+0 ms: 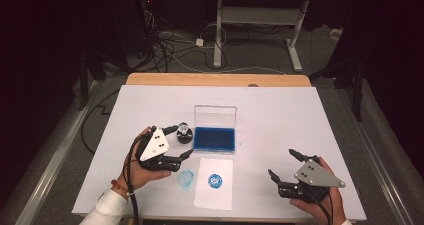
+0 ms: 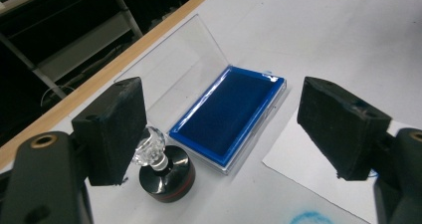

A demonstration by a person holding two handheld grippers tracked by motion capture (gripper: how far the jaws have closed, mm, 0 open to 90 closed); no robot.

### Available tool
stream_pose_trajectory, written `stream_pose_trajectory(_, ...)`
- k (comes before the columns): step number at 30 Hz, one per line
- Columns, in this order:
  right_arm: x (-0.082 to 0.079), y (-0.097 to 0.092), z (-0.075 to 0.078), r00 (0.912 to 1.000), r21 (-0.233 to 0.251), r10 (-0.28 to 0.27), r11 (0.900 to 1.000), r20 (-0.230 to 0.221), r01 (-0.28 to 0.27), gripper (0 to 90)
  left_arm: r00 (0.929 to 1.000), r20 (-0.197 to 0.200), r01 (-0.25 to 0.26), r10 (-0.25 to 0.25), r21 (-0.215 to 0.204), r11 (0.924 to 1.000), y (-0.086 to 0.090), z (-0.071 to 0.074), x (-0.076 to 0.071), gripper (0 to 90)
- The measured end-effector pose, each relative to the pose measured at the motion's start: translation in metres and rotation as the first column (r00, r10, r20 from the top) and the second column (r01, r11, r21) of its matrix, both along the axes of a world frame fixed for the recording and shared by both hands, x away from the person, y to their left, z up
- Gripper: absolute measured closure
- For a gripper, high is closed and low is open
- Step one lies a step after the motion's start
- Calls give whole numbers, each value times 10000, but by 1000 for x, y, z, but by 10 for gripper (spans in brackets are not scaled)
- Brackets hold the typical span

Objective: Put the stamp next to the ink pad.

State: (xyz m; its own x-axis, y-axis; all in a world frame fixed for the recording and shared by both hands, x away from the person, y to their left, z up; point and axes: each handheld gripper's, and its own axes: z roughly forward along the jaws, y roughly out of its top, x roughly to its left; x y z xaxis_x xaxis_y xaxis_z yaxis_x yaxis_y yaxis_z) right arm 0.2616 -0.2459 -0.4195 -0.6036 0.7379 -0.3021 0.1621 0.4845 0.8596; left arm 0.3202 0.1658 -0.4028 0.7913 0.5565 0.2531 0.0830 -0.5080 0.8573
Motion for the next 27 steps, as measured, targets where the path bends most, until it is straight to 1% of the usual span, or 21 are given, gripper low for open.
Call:
stream_pose_trajectory(2,-1,-1,-1,10000,-33,-29,10000,-18,29,175,10000,2,11,-11,51,10000,1,-2,-2,189)
stream_pose_trajectory(4,-1,-1,-1,10000,36,-74,10000,-7,74,175,10000,6,33,-33,58,10000,2,-5,-4,188)
stream_pose_trajectory(6,-2,-1,-2,9999,62,-104,9999,-37,104,178,10000,7,17,-17,193,9998,3,-8,-5,186)
stream_pose_trajectory(10,-3,1,-3,10000,-62,-54,10000,-48,53,178,10000,-7,49,-49,279,9996,6,-13,-9,186)
stream_pose_trajectory(11,-3,1,-3,10000,-84,-54,10000,-39,53,178,10000,2,71,-71,242,9997,6,-16,-9,186)
stream_pose_trajectory(14,-3,1,-4,10000,-85,-76,9999,-63,76,179,10000,76,-36,34,233,9997,9,-22,-11,186)
stream_pose_trajectory(16,-3,1,-5,9999,-117,-80,9999,-77,80,179,9998,134,-129,125,318,9994,11,-26,-13,186)
stream_pose_trajectory(17,-3,1,-5,9999,-117,-81,9999,-114,79,179,9999,67,-117,115,310,9995,12,-28,-13,186)
stream_pose_trajectory(20,-3,0,-6,9999,-110,-81,9999,-134,80,179,9997,-12,-260,261,594,9979,16,-34,-14,186)
stream_pose_trajectory(21,-3,-1,-6,9999,-99,-67,9999,-130,66,179,9995,-54,-310,314,610,9977,16,-35,-15,186)
stream_pose_trajectory(23,-4,-1,-6,9999,-75,-73,9999,-106,72,179,9993,22,-363,363,614,9975,20,-37,-16,186)
stream_pose_trajectory(26,-3,-1,-6,9998,-65,-95,9999,-159,94,179,9986,-94,-517,523,579,9970,26,-42,-19,186)
stream_pose_trajectory(27,-3,-1,-7,9999,-82,-81,9999,-145,80,179,9981,-70,-603,608,584,9965,29,-43,-19,186)
